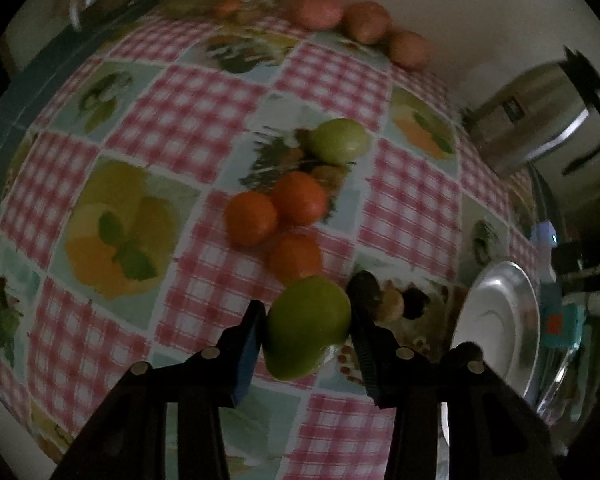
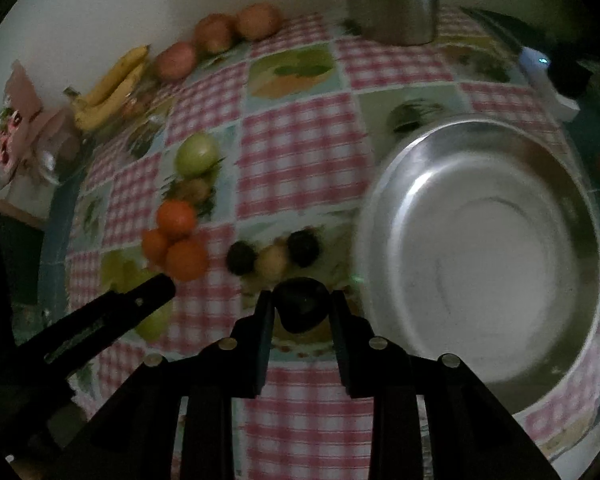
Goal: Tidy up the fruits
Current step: 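Carry the green fruit and the plum over the steel plate with both tools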
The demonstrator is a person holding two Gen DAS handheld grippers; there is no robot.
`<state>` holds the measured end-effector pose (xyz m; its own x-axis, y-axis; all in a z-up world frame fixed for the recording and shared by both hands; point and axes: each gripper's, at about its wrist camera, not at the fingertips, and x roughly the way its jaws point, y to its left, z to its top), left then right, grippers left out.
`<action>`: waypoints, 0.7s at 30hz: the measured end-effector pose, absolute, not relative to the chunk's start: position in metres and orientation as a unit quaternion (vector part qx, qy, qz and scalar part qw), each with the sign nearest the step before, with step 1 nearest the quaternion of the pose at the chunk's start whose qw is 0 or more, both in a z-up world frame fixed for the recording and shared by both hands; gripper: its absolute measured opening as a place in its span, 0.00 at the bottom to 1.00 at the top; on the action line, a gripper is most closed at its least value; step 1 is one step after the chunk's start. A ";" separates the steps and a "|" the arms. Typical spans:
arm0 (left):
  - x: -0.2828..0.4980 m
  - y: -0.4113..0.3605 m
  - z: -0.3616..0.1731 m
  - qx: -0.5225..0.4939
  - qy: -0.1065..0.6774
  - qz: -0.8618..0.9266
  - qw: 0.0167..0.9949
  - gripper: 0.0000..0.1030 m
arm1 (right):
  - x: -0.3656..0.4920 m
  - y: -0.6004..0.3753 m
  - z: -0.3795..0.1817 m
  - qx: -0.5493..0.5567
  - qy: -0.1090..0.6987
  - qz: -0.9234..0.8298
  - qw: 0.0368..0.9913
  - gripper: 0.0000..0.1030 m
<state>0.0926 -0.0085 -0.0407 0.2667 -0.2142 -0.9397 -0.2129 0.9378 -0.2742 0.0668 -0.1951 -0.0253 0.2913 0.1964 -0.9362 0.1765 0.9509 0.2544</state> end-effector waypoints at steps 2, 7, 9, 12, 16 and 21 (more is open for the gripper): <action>0.092 -0.019 -0.038 -0.166 0.605 -0.011 0.779 0.45 | 0.066 -0.207 -0.024 0.159 0.592 -0.013 0.790 0.28; 0.089 -0.061 -0.035 -0.124 0.602 -0.049 0.787 0.45 | 0.059 -0.251 -0.027 0.182 0.583 -0.068 0.789 0.28; 0.087 -0.079 -0.032 -0.111 0.599 -0.069 0.790 0.45 | 0.055 -0.269 -0.029 0.178 0.582 -0.105 0.786 0.28; 0.084 -0.106 -0.029 -0.091 0.588 -0.095 0.798 0.45 | 0.045 -0.299 -0.036 0.202 0.581 -0.141 0.776 0.28; 0.077 -0.137 -0.026 -0.059 0.568 -0.127 0.811 0.45 | 0.035 -0.326 -0.040 0.226 0.574 -0.172 0.768 0.28; 0.074 -0.163 -0.028 -0.029 0.550 -0.154 0.820 0.45 | 0.028 -0.340 -0.037 0.238 0.567 -0.182 0.767 0.28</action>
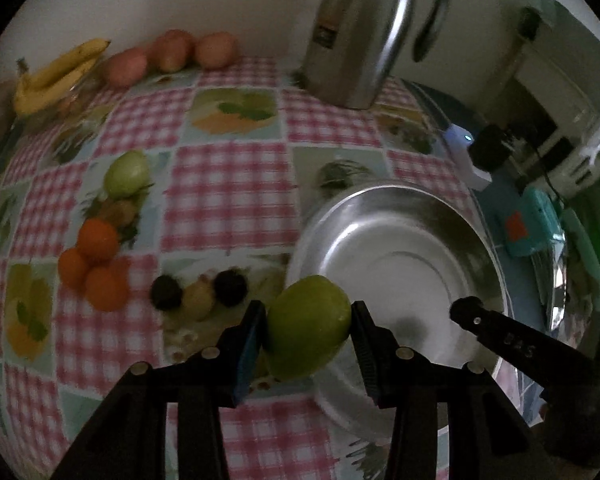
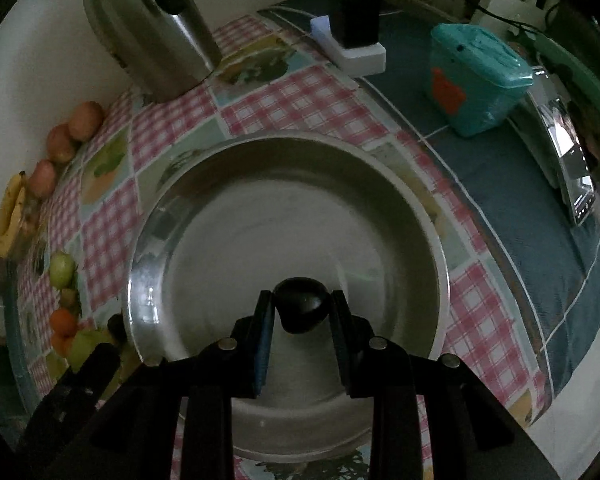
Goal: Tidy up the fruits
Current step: 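Carry the green fruit and the plum over the steel plate with both tools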
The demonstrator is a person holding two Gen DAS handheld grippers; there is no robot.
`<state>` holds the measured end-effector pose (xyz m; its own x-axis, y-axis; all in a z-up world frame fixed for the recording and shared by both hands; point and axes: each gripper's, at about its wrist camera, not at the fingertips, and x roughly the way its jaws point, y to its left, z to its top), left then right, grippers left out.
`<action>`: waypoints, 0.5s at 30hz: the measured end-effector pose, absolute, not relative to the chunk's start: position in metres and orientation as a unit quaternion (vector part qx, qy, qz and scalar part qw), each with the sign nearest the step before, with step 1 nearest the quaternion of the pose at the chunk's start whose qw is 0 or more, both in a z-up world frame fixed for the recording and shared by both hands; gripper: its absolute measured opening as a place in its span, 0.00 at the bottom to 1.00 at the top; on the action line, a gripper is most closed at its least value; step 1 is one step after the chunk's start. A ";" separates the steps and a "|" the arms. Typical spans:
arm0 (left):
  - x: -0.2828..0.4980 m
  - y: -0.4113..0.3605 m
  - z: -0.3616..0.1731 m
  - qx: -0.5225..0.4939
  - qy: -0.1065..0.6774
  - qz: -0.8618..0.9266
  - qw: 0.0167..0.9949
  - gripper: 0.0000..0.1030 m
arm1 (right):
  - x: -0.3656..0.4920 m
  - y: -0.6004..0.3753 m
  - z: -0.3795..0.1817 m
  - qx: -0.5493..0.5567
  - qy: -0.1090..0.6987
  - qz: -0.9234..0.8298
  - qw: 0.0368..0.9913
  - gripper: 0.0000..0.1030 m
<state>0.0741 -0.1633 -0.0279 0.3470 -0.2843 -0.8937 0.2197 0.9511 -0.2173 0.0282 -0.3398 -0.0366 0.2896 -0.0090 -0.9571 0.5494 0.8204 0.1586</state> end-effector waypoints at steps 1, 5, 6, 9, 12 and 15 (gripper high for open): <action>0.073 -0.166 -0.028 -0.026 0.548 -0.157 0.821 0.45 | 0.028 -0.339 -0.036 0.238 0.568 -0.182 0.766 0.28; 0.072 -0.175 -0.031 -0.017 0.546 -0.167 0.821 0.45 | 0.029 -0.339 -0.040 0.240 0.573 -0.180 0.762 0.28; 0.072 -0.176 -0.033 -0.017 0.546 -0.168 0.820 0.45 | 0.028 -0.339 -0.040 0.241 0.575 -0.179 0.761 0.28; 0.072 -0.178 -0.035 -0.015 0.547 -0.169 0.820 0.45 | 0.032 -0.340 -0.045 0.243 0.579 -0.179 0.757 0.28; 0.073 -0.181 -0.037 -0.016 0.548 -0.170 0.819 0.45 | 0.031 -0.340 -0.047 0.244 0.582 -0.181 0.754 0.29; 0.072 -0.182 -0.037 -0.016 0.547 -0.173 0.819 0.45 | 0.030 -0.340 -0.049 0.245 0.586 -0.181 0.751 0.29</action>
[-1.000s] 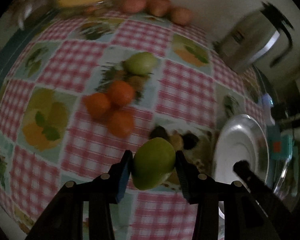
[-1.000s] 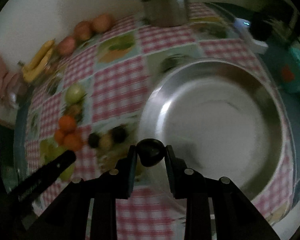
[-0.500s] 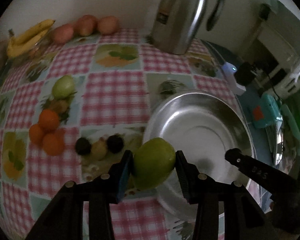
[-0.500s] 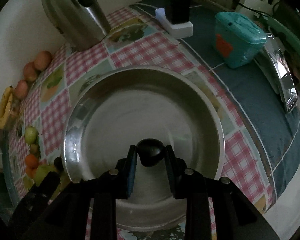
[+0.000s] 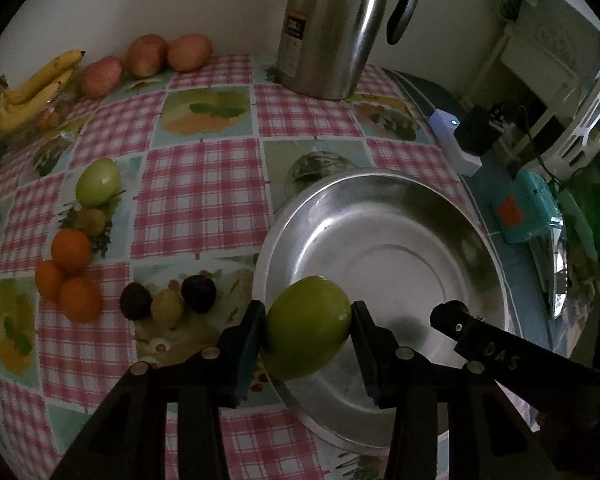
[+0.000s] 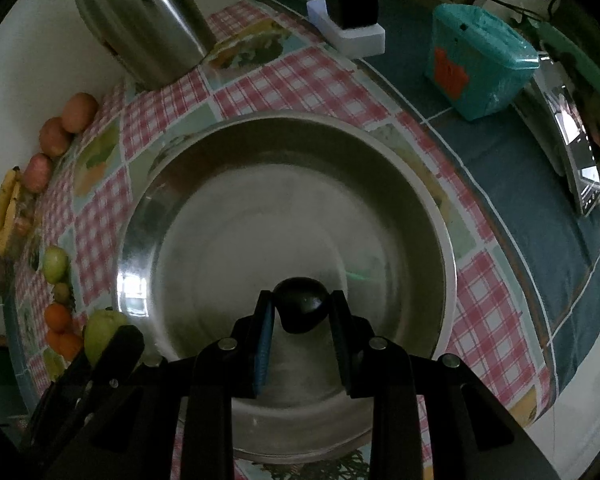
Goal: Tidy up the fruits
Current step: 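Carry the green fruit and the plum over the steel plate with both tools, then open the left tool to drop the green fruit while the right tool drops the plum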
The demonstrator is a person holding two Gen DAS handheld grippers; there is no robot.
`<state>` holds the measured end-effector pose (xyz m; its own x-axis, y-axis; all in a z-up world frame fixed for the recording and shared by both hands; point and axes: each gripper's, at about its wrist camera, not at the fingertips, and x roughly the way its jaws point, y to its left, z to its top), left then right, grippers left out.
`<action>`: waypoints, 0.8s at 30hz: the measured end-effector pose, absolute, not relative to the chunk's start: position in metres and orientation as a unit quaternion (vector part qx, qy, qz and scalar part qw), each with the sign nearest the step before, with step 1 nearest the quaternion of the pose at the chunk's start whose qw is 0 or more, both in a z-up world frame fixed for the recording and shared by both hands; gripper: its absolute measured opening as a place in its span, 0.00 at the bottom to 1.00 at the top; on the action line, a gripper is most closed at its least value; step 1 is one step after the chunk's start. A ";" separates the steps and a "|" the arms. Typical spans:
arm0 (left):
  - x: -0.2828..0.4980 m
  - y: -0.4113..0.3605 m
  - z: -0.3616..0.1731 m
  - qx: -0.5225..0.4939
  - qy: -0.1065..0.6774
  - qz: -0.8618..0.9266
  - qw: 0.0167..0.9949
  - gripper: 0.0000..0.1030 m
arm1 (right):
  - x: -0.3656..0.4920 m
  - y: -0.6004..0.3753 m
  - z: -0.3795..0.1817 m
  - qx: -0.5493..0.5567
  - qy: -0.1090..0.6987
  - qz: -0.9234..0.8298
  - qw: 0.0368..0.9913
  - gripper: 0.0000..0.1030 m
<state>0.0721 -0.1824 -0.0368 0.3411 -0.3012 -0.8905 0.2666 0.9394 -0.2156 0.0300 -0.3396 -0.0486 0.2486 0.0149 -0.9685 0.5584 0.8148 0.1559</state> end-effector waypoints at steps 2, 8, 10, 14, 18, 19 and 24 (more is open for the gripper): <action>0.072 -0.184 -0.037 -0.013 0.547 -0.174 0.819 0.45 | 0.030 -0.340 -0.050 0.244 0.588 -0.182 0.749 0.29; 0.072 -0.186 -0.038 -0.009 0.548 -0.179 0.817 0.45 | 0.028 -0.340 -0.052 0.243 0.592 -0.185 0.746 0.29; 0.072 -0.187 -0.039 -0.008 0.549 -0.181 0.816 0.45 | 0.030 -0.341 -0.054 0.243 0.594 -0.185 0.744 0.29; 0.072 -0.188 -0.040 -0.007 0.550 -0.183 0.815 0.45 | 0.030 -0.341 -0.055 0.245 0.596 -0.185 0.742 0.29; 0.072 -0.189 -0.041 -0.006 0.553 -0.183 0.813 0.47 | 0.031 -0.341 -0.055 0.242 0.598 -0.188 0.740 0.39; 0.072 -0.188 -0.041 -0.008 0.552 -0.185 0.813 0.47 | 0.031 -0.342 -0.055 0.239 0.598 -0.192 0.741 0.43; 0.071 -0.187 -0.035 -0.017 0.545 -0.190 0.816 0.54 | 0.029 -0.345 -0.051 0.244 0.589 -0.197 0.744 0.44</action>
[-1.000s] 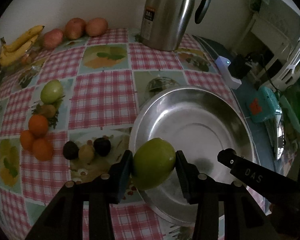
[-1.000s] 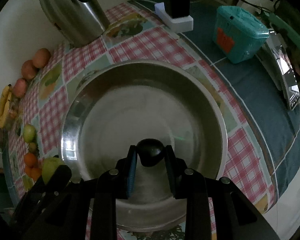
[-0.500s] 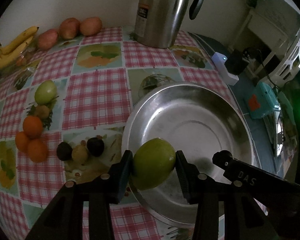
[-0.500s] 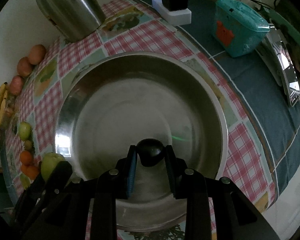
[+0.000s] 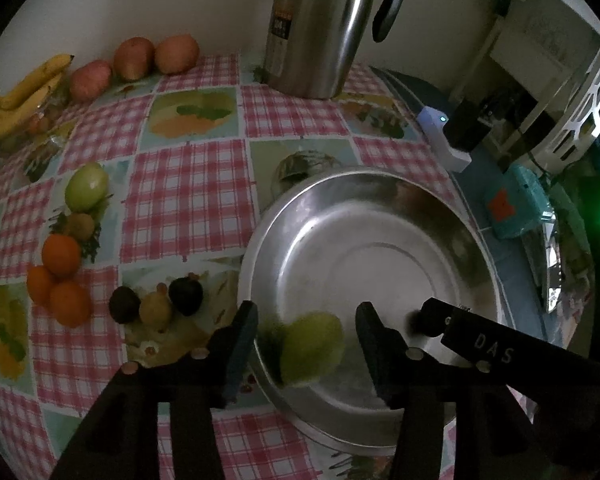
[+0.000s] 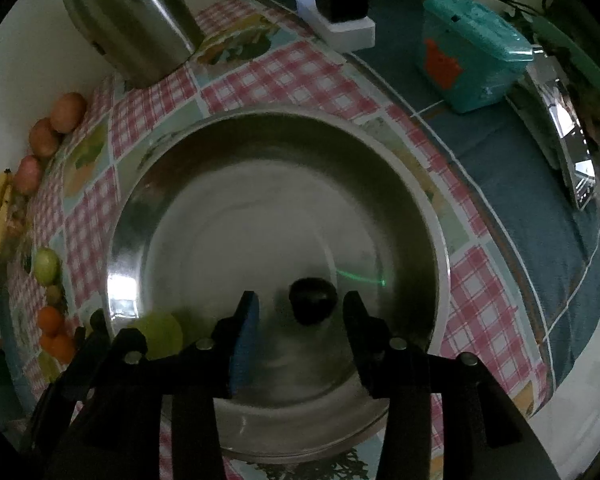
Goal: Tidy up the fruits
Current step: 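Open the left tool to drop the green fruit while the right tool drops the plum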
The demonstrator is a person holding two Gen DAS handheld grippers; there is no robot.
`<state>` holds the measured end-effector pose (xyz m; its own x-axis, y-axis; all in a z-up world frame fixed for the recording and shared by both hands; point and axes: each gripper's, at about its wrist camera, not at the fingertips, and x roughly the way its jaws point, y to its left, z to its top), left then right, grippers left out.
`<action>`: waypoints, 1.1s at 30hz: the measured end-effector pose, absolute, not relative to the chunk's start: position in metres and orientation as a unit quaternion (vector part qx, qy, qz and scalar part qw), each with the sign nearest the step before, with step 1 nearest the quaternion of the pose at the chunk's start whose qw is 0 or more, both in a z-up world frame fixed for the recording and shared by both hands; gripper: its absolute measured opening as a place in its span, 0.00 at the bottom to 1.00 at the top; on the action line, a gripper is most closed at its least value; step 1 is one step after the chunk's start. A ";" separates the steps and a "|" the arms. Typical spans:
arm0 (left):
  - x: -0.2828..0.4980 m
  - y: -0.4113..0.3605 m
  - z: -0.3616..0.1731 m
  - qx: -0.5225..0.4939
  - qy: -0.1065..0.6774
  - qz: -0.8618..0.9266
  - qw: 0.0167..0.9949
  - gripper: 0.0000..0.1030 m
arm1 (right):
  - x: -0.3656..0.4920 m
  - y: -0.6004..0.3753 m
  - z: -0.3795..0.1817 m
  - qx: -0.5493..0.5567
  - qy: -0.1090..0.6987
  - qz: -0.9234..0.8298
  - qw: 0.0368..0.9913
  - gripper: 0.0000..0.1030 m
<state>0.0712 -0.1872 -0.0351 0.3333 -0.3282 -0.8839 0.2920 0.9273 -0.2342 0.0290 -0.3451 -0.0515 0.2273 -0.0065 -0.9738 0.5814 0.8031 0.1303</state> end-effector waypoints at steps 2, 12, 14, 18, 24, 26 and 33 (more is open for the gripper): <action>0.071 -0.186 -0.034 -0.020 0.545 -0.190 0.816 0.54 | 0.028 -0.346 -0.048 0.244 0.584 -0.201 0.748 0.44; 0.084 -0.148 -0.030 -0.072 0.557 -0.127 0.818 0.62 | 0.027 -0.343 -0.045 0.235 0.583 -0.204 0.751 0.45; 0.086 -0.134 -0.029 -0.081 0.560 -0.096 0.819 0.65 | 0.029 -0.339 -0.045 0.227 0.587 -0.202 0.750 0.55; 0.091 -0.099 -0.029 -0.095 0.569 -0.009 0.816 0.72 | 0.035 -0.326 -0.043 0.207 0.592 -0.187 0.756 0.60; 0.091 -0.057 -0.030 -0.113 0.578 0.062 0.806 0.77 | 0.042 -0.297 -0.040 0.170 0.596 -0.157 0.769 0.68; 0.091 -0.043 -0.030 -0.129 0.580 0.073 0.801 0.78 | 0.043 -0.289 -0.038 0.162 0.595 -0.149 0.773 0.68; 0.091 -0.010 -0.025 -0.157 0.575 0.102 0.796 0.80 | 0.049 -0.262 -0.030 0.143 0.585 -0.113 0.790 0.68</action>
